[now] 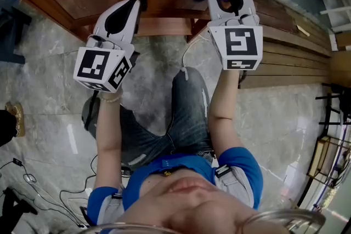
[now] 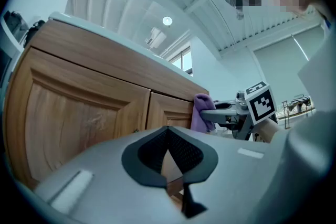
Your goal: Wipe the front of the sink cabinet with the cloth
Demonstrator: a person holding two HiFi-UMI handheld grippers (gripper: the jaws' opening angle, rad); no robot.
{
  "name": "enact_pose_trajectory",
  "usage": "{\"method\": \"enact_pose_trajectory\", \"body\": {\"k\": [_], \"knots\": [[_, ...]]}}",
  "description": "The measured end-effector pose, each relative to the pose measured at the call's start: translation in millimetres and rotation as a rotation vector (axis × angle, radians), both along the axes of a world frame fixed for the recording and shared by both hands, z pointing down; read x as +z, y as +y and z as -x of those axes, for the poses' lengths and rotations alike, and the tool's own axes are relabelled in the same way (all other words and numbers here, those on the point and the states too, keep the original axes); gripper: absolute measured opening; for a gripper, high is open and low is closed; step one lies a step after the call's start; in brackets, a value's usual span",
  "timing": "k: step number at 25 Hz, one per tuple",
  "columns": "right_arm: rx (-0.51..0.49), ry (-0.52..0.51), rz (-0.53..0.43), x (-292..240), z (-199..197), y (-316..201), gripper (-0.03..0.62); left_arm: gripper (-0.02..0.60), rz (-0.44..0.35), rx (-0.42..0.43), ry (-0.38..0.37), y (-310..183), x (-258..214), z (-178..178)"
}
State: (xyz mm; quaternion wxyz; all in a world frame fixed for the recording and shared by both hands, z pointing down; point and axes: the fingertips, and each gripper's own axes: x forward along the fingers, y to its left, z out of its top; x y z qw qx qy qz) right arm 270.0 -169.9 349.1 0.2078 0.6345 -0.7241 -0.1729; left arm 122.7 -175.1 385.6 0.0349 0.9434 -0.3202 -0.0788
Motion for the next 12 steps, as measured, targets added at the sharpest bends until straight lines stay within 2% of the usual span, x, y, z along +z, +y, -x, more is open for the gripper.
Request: {"method": "enact_pose_trajectory", "body": {"k": [12], "knots": [[0.110,-0.011,-0.003,0,-61,16,0.061,0.000,0.039,0.021,0.013,3,1,-1]]}}
